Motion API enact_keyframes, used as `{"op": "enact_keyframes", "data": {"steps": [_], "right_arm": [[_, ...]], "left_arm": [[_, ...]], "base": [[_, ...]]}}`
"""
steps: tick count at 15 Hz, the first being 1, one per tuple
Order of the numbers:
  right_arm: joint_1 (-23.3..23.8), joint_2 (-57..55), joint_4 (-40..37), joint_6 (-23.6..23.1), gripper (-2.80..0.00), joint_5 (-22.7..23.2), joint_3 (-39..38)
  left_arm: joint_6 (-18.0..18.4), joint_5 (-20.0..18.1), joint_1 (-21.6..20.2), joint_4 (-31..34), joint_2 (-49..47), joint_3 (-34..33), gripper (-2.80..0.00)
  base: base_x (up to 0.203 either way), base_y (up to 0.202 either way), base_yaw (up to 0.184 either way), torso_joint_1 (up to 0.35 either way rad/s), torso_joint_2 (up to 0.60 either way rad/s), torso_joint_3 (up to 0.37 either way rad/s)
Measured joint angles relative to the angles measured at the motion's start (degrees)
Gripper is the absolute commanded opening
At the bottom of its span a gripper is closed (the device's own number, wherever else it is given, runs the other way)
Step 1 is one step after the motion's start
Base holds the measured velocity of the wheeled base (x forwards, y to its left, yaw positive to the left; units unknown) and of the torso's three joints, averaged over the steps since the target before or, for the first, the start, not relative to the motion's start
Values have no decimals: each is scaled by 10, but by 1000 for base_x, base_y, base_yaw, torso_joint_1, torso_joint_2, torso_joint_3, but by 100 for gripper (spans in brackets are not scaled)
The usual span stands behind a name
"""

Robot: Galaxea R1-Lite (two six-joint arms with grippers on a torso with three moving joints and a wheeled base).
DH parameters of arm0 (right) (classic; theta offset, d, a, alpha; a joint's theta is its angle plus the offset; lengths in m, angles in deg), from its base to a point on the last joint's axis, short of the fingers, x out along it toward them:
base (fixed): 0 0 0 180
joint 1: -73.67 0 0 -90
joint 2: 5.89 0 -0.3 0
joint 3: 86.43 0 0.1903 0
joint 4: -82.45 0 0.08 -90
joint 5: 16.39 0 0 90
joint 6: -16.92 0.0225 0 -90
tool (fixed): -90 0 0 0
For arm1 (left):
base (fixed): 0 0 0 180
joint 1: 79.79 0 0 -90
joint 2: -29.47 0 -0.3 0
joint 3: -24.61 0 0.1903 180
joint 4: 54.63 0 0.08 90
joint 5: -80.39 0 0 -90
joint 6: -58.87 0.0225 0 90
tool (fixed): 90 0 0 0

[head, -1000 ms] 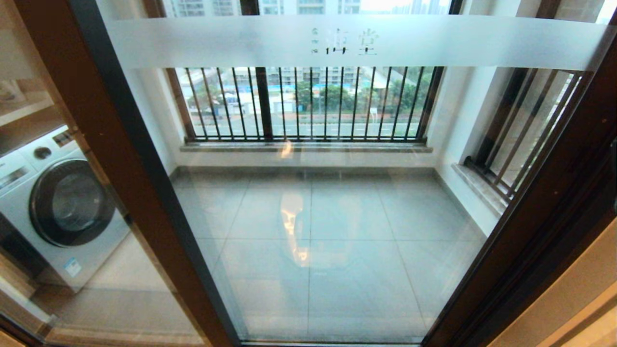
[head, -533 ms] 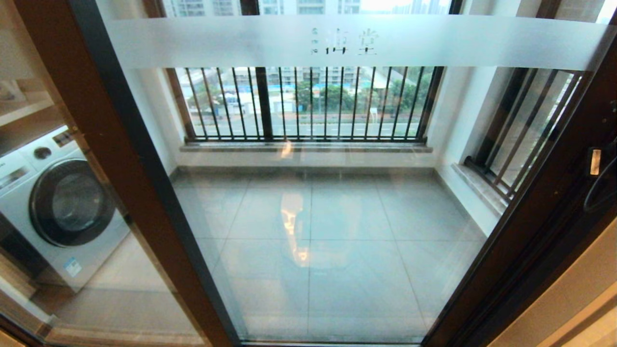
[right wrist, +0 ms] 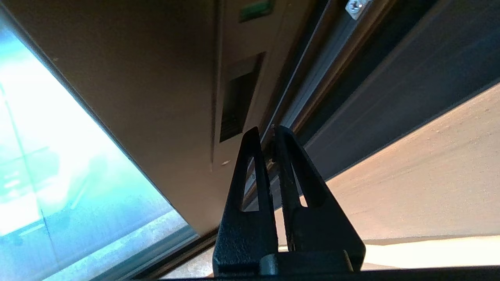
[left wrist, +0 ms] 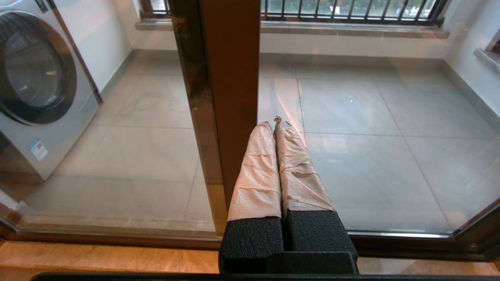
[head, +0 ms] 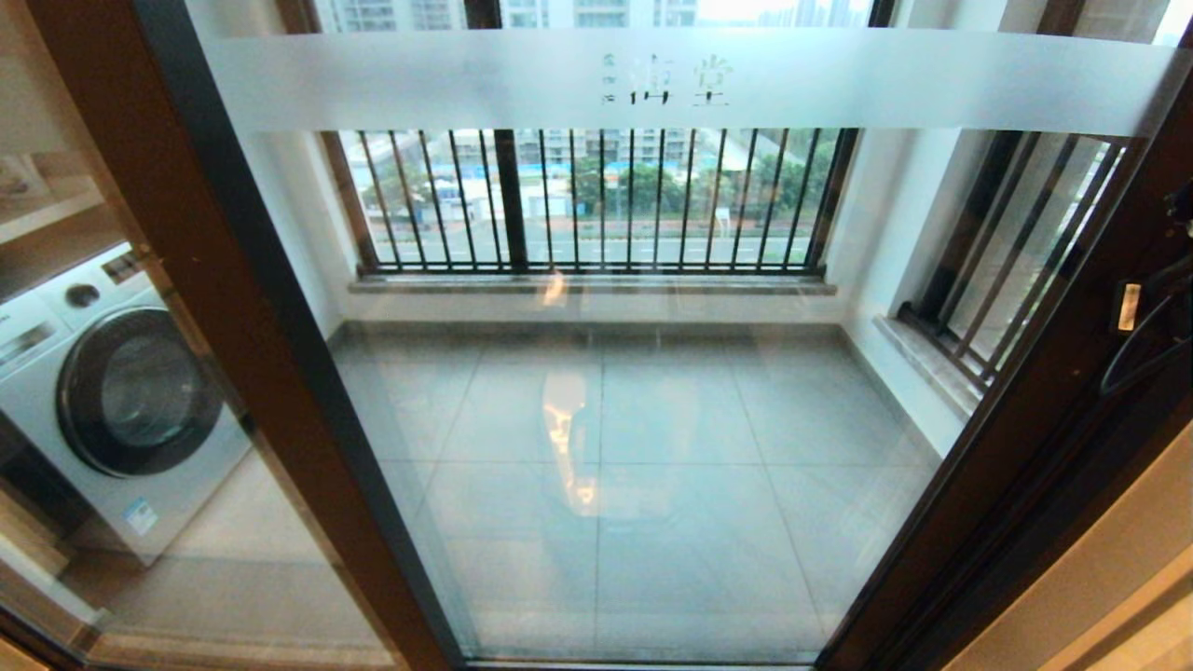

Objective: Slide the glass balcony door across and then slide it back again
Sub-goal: Close the slid door

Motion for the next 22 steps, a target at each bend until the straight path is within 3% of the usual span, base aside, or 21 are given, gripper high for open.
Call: {"op": "enact_keyframes", "data": {"steps": [6, 11, 22], "right_arm": [[-3, -12, 0, 12, -280, 6, 9], [-5, -28, 45, 20, -280, 16, 10], [-6, -61, 42, 28, -280, 16, 29]], "left_arm": [[0, 0, 0, 0, 0, 0, -280], [0, 0, 0, 0, 0, 0, -280], [0, 0, 0, 0, 0, 0, -280]], "base": [[0, 0, 0, 0, 0, 0], [0, 0, 0, 0, 0, 0], [0, 0, 0, 0, 0, 0]]}}
